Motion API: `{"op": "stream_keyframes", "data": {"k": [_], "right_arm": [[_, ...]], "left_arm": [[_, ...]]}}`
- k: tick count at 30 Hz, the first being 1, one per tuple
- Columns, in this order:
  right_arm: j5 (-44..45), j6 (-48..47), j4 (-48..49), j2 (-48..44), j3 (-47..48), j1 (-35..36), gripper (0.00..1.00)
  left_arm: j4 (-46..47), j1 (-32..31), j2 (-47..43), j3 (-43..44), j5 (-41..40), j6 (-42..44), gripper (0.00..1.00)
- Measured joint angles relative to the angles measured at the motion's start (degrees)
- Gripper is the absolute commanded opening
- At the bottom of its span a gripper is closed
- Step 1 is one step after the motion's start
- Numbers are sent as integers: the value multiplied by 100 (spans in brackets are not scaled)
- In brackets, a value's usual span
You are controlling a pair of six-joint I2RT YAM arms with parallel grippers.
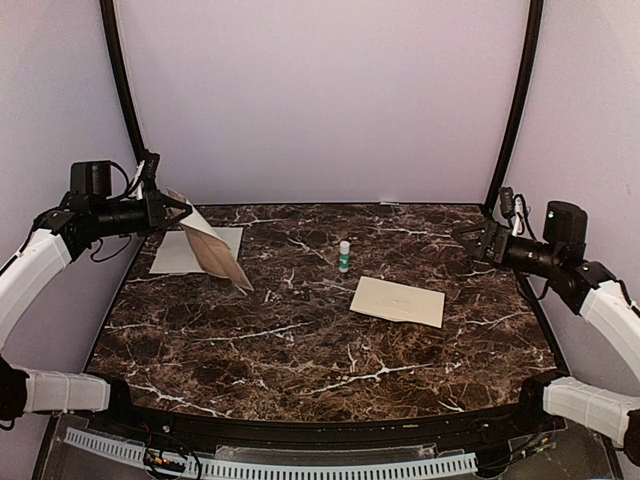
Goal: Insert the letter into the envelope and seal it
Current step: Pick up the letter from the center of the board.
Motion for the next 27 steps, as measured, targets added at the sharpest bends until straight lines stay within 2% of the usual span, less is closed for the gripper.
{"op": "stream_keyframes", "data": {"k": [9,15,19,27], "right_arm": [[-197,114,243,46,101,857,98],[-94,236,570,396,282,1587,94],[-120,271,811,649,365,1856,96],[-472,144,1119,1075,599,1939,99]], "left_arm": [[332,-1543,-92,249,466,-551,0],[586,-2973,433,713,651,-684,0],[282,-3724,933,1425,621,-446,0],[-564,-4745,1421,2546,501,42,0]]}}
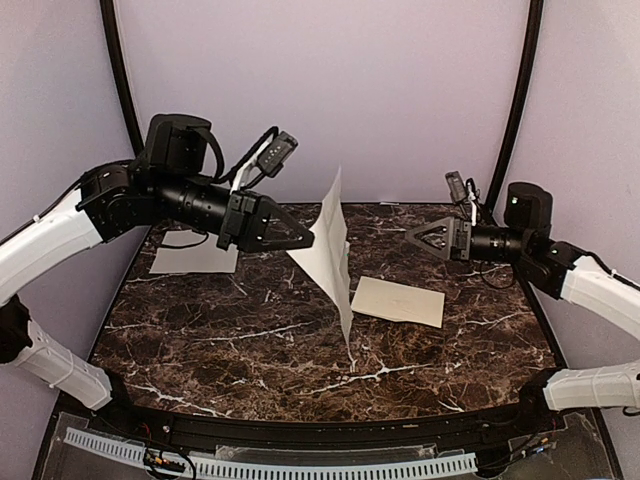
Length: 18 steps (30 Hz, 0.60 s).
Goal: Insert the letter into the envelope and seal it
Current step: Pick up the letter from the center of the board.
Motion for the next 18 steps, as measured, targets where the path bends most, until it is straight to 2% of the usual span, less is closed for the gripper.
{"op": "stream_keyframes", "data": {"k": [10,18], "right_arm": [[-715,-197,295,498,369,142,99],[-1154,-216,697,723,398,437,99]], "left_arm": [[-1259,-494,254,859,-214,476,0],[-1910,-793,531,1362,-278,732,0]]}}
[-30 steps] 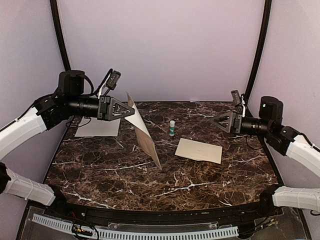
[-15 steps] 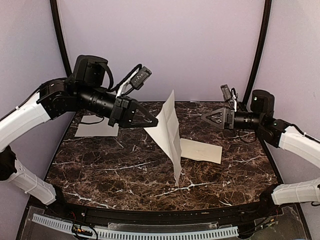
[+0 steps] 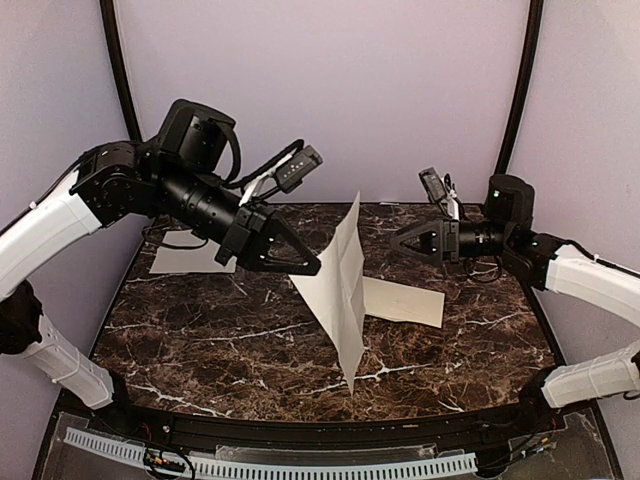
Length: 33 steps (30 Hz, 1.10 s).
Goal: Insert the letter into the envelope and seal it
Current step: Pick up the letter from the center of the board, then fold the letter.
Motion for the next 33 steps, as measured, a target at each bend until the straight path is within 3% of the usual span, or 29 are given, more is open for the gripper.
{"op": "stream_keyframes", "data": {"k": [15,29,33], "right_arm": [[-457,-68,299,699,232,437,94],[-1047,44,614,741,236,592,40],[-1128,103,649,697,190,592,18]], "left_arm": [[-627,-221,332,551,-52,240,0],[-785,-238,374,656,-118,372,0],[-876,-238,374,741,-238,448,0]]}}
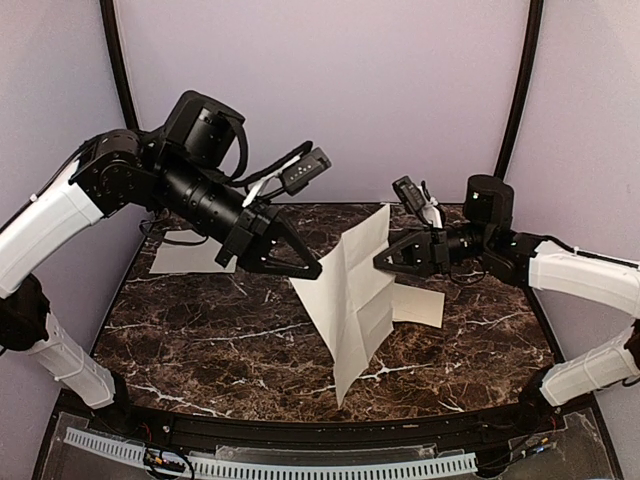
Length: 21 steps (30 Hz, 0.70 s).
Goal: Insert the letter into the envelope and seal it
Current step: Fold the letter.
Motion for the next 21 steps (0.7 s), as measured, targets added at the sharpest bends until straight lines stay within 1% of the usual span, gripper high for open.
{"op": "stream_keyframes", "data": {"k": [1,2,4,5,6,7,8,9,10,11,12,14,16,18,21], "right_arm": [[-11,-7,15,-20,-11,2,8],[-22,33,39,-44,-31,2,1],[-35,109,87,-111,-85,2,0],[-35,144,111,-153,-114,4,0],[-33,184,149,-201,-146,4,0],[-24,227,195,-254,-190,4,0],[0,256,236,-306,-238,4,0],[37,308,280,-358,-278,4,0],[116,356,332,-417,-323,4,0],[195,398,369,-463,-354,4,0],[350,479,411,-531,-396,4,0],[643,621,479,-645,-446,4,0],[960,807,570,-772,-494,4,0],[1276,1029,732,-933,-566,4,0],[1617,1309,903,-1128,-595,4,0]], "left_arm": [[-2,0,-4,13,-33,15,0],[-4,0,-4,17,-61,26,0],[-4,0,-4,17,-155,37,0],[0,0,-7,15,-225,37,6],[17,0,-17,0,-310,37,21],[70,0,-61,-55,-452,15,32],[131,0,-107,-114,-623,33,53],[326,0,-227,-295,-885,-35,62],[503,0,-385,-533,-1213,-98,74],[649,0,-529,-741,-1445,-173,79],[953,0,-765,-1086,-1757,-225,87],[1366,0,-1200,-1646,-2227,-334,94],[1899,4,-1733,-2260,-2710,-485,98],[2411,2,-2251,-2756,-3069,-636,99],[3056,13,-2820,-3296,-3357,-859,99]]}}
